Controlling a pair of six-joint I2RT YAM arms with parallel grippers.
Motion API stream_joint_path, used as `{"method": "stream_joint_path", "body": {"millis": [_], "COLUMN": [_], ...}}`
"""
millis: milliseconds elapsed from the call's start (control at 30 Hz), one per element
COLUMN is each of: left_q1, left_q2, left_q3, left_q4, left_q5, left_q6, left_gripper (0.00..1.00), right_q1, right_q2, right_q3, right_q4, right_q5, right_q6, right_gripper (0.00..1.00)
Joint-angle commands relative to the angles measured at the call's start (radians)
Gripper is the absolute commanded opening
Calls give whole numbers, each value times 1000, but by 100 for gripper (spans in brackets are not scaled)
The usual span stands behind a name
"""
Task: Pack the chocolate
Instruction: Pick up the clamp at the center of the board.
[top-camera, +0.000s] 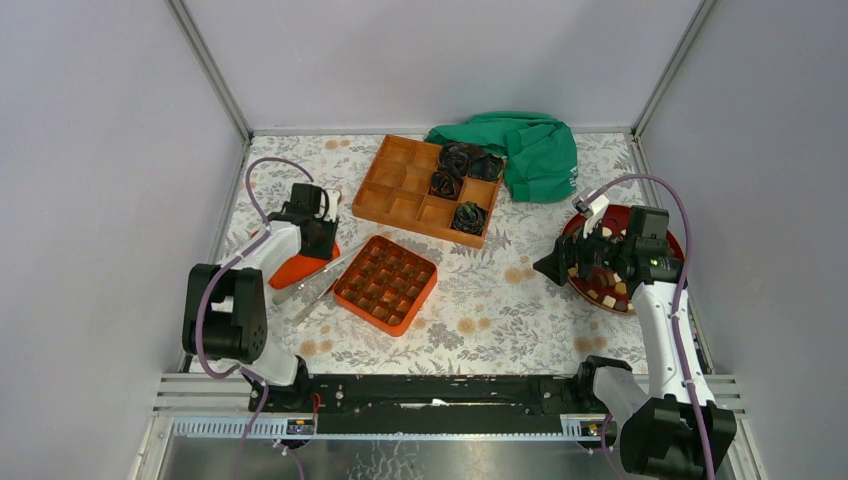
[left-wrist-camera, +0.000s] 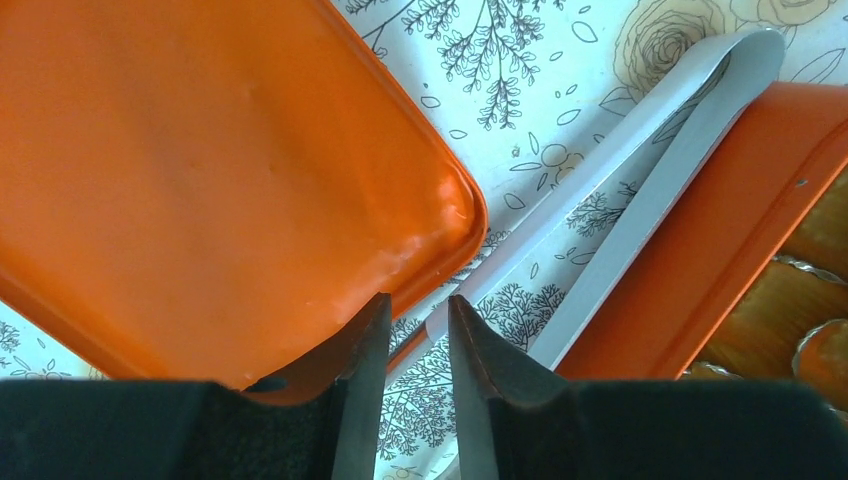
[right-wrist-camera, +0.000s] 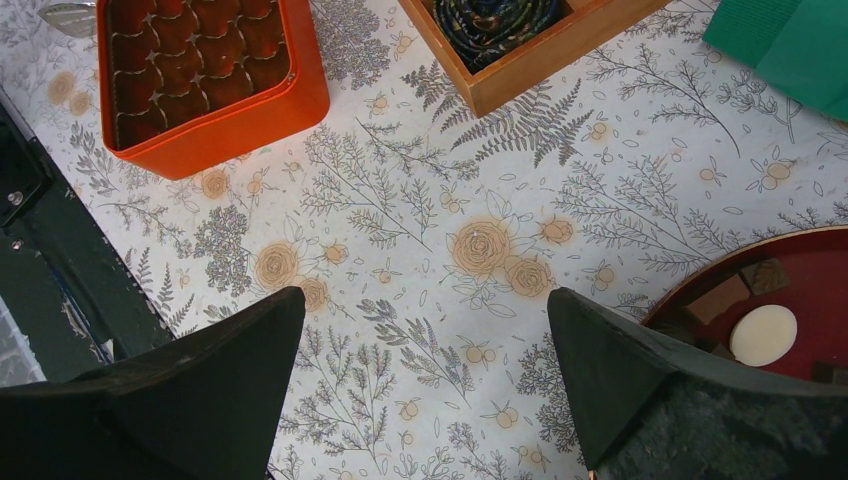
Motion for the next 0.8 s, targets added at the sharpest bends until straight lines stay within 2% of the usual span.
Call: {"method": "stream_joint_path", "body": {"millis": [0, 100, 233, 433, 567, 767], "left_q1": [-7, -7, -14, -20, -20, -22], "left_q2": [23, 43, 38, -42, -102, -38], "left_q3": [13, 15, 18, 11, -7, -10], "left_q4": [-13, -16, -22, -23, -11, -25], "left_q5": [32, 35, 44, 73, 57, 60], "left_q6": [45, 45, 42, 19, 6, 10], "left_gripper": [36, 40, 41, 41, 47, 47], "right_q1": [-1, -1, -1, -1, -1, -1], "right_q2": [-6, -5, 3, 14, 18, 29], "right_q3": [1, 1, 1, 1, 1, 1], "right_q4": [15, 15, 15, 13, 12, 10], "right_q5": [-34, -29, -25, -22, -17, -14], "right_q6": [0, -2, 0, 0, 0, -2], "right_gripper": [100, 100, 100, 100, 100, 100]}}
